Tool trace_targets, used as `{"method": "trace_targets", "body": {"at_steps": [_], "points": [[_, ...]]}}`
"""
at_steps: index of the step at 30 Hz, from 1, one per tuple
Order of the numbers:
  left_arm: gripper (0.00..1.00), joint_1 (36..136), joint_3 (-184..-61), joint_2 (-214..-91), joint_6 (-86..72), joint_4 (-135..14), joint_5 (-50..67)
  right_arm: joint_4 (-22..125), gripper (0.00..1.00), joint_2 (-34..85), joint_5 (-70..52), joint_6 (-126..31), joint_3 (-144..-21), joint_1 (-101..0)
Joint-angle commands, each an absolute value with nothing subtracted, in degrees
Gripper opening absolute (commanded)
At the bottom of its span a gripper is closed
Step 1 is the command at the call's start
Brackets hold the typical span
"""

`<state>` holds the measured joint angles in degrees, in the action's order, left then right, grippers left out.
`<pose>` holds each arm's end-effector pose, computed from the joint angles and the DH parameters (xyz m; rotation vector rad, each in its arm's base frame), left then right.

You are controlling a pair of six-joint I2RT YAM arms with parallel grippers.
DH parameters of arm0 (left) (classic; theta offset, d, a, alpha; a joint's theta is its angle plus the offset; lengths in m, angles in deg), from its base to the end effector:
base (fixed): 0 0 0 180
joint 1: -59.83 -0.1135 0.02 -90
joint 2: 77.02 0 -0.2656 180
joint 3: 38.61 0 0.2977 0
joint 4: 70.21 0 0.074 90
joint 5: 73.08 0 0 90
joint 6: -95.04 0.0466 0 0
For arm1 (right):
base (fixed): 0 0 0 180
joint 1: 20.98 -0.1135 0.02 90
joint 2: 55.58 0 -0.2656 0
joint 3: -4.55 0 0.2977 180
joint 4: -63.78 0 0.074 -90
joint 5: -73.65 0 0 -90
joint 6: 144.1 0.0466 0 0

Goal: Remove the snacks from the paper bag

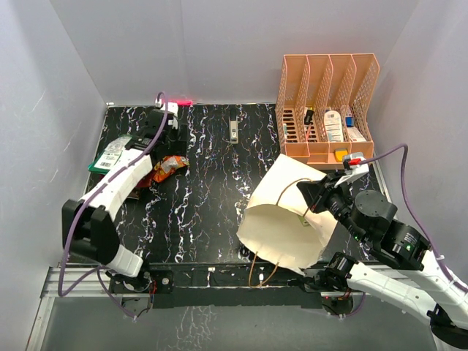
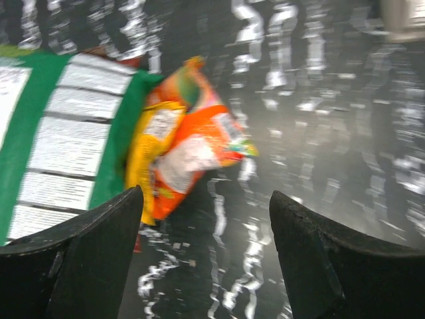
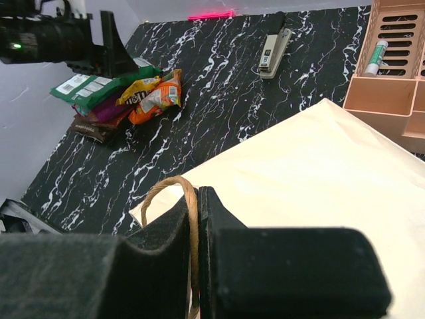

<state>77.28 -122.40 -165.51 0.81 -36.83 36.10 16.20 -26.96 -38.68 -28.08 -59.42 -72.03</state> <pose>0.3887 -0.1061 0.2818 0.0731 2.1961 0.1629 0.1044 0.1009 0.3882 -0.1096 1.8075 0.6224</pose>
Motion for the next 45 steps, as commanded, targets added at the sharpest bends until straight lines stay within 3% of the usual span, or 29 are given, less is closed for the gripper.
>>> {"method": "trace_targets", "body": {"at_steps": [1, 5, 7, 10, 17, 22, 29, 39, 45], "points": [[0.76, 78.35, -121.04, -154.8, -6.17, -35.45, 14.37, 18.09, 0.08, -26.17, -37.85, -27.52, -62.3, -72.13], [0.77, 79.63, -107.67, -140.85, -16.39, -45.31, -3.6, 17.33, 0.08, -26.41, -36.94, -27.38, -61.92, -72.13], [0.83, 83.25, -98.68, -133.69, -21.25, -52.31, -8.26, 17.3, 0.08, -26.92, -36.7, -27.09, -61.31, -72.13], [0.91, 92.61, -89.0, -123.71, -25.15, -60.45, -5.92, 18.7, 0.08, -28.19, -36.48, -26.63, -59.67, -72.13], [0.86, 112.0, -74.74, -113.8, -25.69, -75.05, 3.49, 22.26, 0.08, -27.27, -35.19, -26.24, -58.69, -72.13], [0.73, 126.69, -76.23, -122.99, -17.36, -81.16, 14.73, 24.19, 0.08, -23.98, -33.69, -26.06, -59.2, -72.13], [0.43, 141.67, -83.56, -144.11, -3.91, -90.1, 28.51, 28.14, 0.08, -22.04, -32.06, -26.25, -59.17, -72.13], [0.09, 142.01, -92.08, -166.81, 7.04, -98.2, 35.51, 28.73, 0.08, -22.74, -30.47, -26.76, -60.11, -72.13], [0.04, 140.35, -92.04, -175.41, 8.69, -107.54, 35.52, 28.09, 0.08, -23.8, -30.26, -26.69, -60.28, -72.13]]}}
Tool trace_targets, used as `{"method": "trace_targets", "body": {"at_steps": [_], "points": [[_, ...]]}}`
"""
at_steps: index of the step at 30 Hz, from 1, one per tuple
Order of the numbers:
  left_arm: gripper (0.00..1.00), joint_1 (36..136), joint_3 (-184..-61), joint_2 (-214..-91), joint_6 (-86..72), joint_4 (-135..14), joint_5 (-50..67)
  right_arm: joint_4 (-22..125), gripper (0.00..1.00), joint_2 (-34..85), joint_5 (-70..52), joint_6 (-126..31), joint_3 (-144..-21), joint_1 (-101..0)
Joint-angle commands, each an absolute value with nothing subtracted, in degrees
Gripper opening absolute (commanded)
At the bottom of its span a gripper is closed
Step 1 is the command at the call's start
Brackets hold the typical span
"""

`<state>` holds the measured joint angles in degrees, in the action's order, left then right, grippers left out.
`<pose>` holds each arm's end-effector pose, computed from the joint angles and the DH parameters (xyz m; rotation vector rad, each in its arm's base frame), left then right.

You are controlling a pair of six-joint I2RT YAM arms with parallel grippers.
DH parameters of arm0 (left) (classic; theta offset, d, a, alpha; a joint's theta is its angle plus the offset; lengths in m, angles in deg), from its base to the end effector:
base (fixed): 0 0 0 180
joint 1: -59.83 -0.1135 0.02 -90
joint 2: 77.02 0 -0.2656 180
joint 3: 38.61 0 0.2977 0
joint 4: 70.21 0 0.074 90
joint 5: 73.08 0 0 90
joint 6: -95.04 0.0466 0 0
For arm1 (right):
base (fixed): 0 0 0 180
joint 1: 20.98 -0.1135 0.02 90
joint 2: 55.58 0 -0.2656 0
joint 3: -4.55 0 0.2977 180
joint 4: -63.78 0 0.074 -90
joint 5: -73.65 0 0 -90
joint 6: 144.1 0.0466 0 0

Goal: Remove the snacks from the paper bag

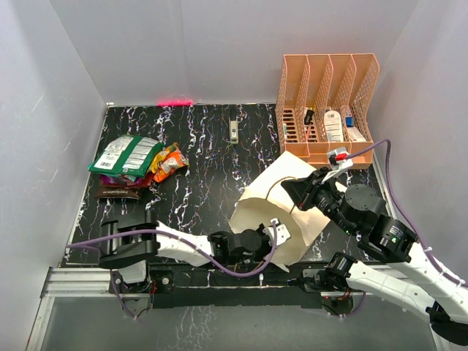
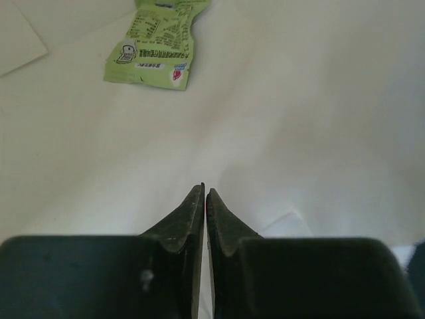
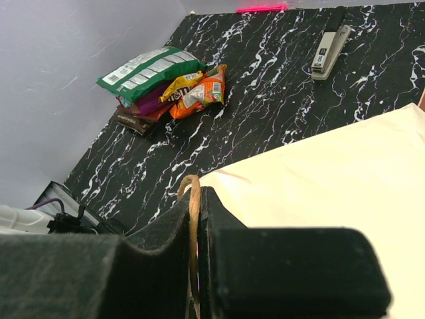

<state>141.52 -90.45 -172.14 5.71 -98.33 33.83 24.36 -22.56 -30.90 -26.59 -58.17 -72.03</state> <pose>0.0676 -0.3690 0.1429 1.0730 1.5500 -0.7192 0.1180 0.1274 0.3856 -0.1765 1.7919 0.7789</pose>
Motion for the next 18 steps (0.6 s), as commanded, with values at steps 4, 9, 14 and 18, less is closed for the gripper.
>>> {"method": "trace_targets", "body": {"at_steps": [4, 9, 14, 18], "points": [[0.05, 139.1, -92.95, -180.99, 10.83, -117.55, 32.59, 28.06, 0.08, -24.0, -29.95, -26.5, -60.04, -72.13], [0.23, 135.68, -97.44, -186.42, 9.56, -121.81, 27.43, 27.05, 0.08, -23.47, -29.8, -26.5, -61.09, -72.13], [0.49, 132.06, -101.37, -191.06, 8.09, -122.42, 20.92, 26.83, 0.08, -22.99, -29.5, -26.5, -61.65, -72.13], [0.64, 130.83, -104.93, -195.09, 8.09, -122.66, 18.03, 26.98, 0.08, -22.32, -28.78, -26.33, -61.72, -72.18]]}}
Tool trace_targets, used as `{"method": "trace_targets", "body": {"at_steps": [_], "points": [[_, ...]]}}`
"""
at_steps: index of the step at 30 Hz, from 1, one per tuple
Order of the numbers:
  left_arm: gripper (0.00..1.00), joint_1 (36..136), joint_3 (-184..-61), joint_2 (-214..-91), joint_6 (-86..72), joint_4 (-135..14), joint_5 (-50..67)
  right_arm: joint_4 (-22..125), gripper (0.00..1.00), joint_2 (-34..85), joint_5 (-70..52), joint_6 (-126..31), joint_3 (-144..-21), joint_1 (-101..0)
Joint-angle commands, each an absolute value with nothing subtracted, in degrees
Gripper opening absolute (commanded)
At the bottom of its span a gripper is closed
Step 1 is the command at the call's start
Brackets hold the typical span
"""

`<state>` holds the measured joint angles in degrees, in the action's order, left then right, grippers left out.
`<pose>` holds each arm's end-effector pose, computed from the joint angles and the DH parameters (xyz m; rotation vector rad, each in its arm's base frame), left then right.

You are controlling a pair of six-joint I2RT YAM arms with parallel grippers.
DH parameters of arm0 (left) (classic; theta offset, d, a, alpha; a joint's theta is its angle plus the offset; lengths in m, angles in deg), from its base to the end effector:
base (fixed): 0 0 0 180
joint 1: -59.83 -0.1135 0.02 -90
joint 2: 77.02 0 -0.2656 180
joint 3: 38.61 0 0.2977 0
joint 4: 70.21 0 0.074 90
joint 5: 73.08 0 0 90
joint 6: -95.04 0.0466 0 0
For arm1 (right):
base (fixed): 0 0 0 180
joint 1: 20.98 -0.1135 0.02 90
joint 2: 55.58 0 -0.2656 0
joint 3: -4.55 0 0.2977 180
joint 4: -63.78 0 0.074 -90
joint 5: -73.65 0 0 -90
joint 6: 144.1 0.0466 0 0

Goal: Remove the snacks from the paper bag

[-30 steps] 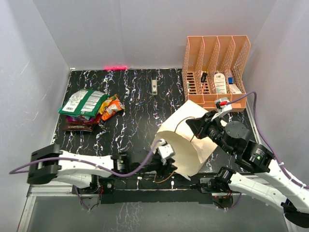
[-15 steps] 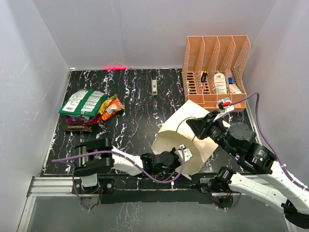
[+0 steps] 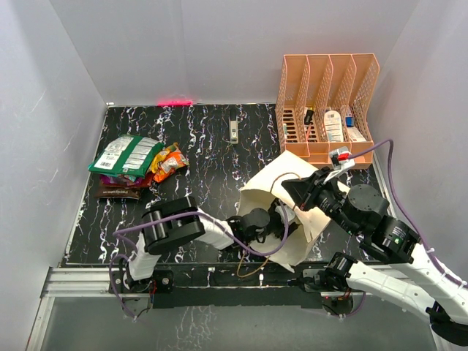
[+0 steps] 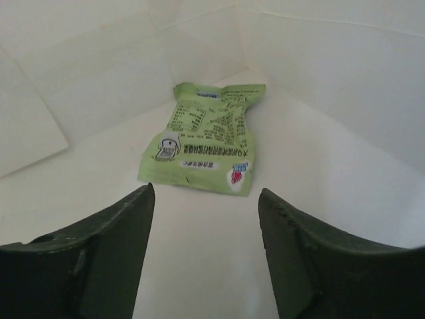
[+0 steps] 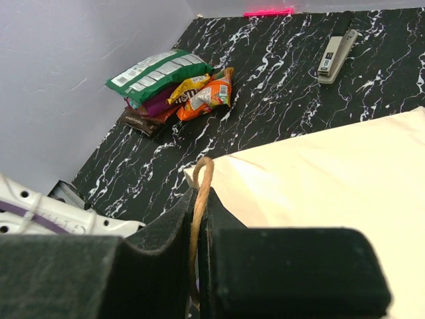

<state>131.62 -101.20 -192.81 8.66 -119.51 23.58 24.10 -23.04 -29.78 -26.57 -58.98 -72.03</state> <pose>0.1407 -0.4105 0.1061 0.9663 1.4011 -0.8078 0.1148 0.1248 0.3916 -0.1864 1.7775 0.8050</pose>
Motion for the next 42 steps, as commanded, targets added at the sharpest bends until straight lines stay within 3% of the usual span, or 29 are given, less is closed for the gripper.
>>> {"method": "trace_targets", "body": {"at_steps": [1, 8, 14, 17, 21, 26, 29, 32, 35, 42], "points": [[0.66, 130.64, -105.9, -196.14, 8.17, -122.66, 17.86, 26.96, 0.08, -22.16, -28.5, -26.25, -61.73, -72.14], [0.84, 129.79, -110.89, -204.81, 8.52, -130.04, 22.9, 27.44, 0.07, -20.37, -26.48, -25.65, -62.14, -72.13], [0.9, 129.78, -114.37, -212.98, 10.45, -143.13, 28.75, 27.13, 0.07, -19.63, -25.88, -25.19, -62.58, -72.13], [0.88, 129.79, -118.0, -216.47, 12.39, -141.02, 33.69, 26.82, 0.07, -19.54, -25.52, -24.93, -62.87, -72.13], [0.74, 129.27, -121.41, -220.27, 14.85, -136.33, 37.73, 25.31, 0.07, -19.8, -25.73, -24.79, -63.6, -72.13], [0.45, 128.16, -118.64, -219.55, 15.62, -133.73, 38.13, 23.98, 0.07, -21.42, -26.72, -24.57, -63.53, -72.12], [0.23, 127.83, -115.89, -217.31, 15.8, -132.32, 38.28, 22.86, 0.07, -22.26, -27.68, -24.65, -63.59, -72.13], [0.09, 127.77, -112.58, -214.39, 15.88, -131.38, 37.9, 21.87, 0.07, -22.85, -29.09, -24.82, -64.12, -72.13], [0.0, 127.84, -108.58, -210.37, 15.15, -130.37, 36.22, 20.83, 0.07, -23.39, -30.44, -25.47, -64.61, -72.13], [0.0, 129.52, -101.56, -200.36, 13.99, -129.46, 34.34, 19.81, 0.08, -23.79, -31.6, -26.19, -64.61, -72.13]]}}
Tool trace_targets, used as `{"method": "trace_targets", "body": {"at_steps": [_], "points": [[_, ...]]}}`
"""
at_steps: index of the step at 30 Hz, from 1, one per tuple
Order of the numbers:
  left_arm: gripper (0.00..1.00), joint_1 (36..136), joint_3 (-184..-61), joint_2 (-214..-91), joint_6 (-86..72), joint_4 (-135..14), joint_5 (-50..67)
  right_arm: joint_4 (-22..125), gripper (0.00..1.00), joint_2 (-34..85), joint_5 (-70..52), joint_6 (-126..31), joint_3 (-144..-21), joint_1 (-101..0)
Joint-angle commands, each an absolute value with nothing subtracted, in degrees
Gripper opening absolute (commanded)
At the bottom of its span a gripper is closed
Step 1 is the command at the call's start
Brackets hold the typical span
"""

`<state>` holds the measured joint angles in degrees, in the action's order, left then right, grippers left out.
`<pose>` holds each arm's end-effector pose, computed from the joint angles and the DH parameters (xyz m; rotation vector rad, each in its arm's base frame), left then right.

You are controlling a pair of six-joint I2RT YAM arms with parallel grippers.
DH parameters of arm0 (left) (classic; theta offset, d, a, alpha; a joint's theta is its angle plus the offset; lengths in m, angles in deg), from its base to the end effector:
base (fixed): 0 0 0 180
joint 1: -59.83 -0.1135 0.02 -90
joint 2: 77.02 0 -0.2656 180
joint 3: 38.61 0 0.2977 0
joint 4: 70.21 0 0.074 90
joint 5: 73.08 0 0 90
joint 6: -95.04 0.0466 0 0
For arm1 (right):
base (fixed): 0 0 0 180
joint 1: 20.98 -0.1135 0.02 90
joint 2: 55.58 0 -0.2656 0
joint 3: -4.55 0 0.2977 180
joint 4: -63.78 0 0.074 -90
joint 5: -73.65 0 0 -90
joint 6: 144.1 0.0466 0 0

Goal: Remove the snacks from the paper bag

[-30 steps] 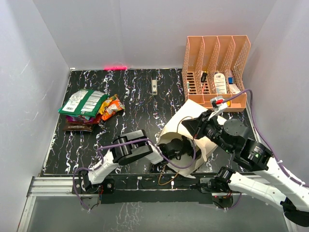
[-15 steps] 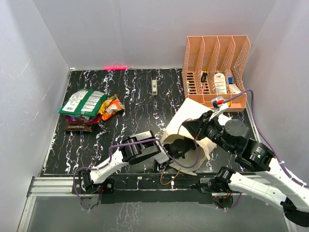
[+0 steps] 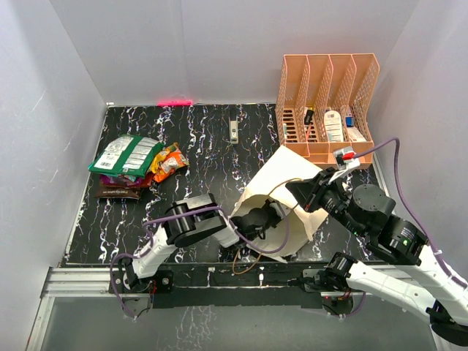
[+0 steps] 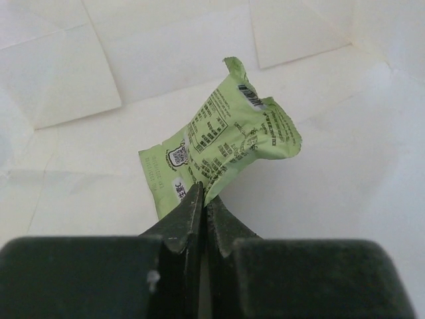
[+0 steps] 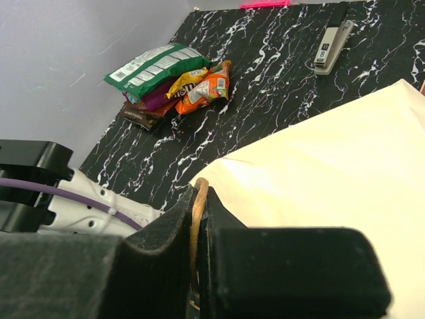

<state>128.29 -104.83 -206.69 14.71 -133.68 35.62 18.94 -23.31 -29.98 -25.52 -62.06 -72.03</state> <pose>0.1757 -0.4045 0.0517 0.7915 1.3870 -0.5477 0.1082 0.1164 0.4015 -0.1762 1.8104 0.7977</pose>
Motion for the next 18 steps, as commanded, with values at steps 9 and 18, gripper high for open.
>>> {"method": "trace_targets", "body": {"at_steps": [9, 18], "points": [[0.0, 136.75, -93.32, -186.85, 15.59, -124.29, 32.5, 21.74, 0.08, -21.73, -30.95, -26.66, -63.19, -72.13], [0.0, 140.38, -86.47, -159.99, 5.37, -97.52, 22.68, 26.88, 0.08, -22.03, -34.32, -29.76, -60.58, -72.13]]}}
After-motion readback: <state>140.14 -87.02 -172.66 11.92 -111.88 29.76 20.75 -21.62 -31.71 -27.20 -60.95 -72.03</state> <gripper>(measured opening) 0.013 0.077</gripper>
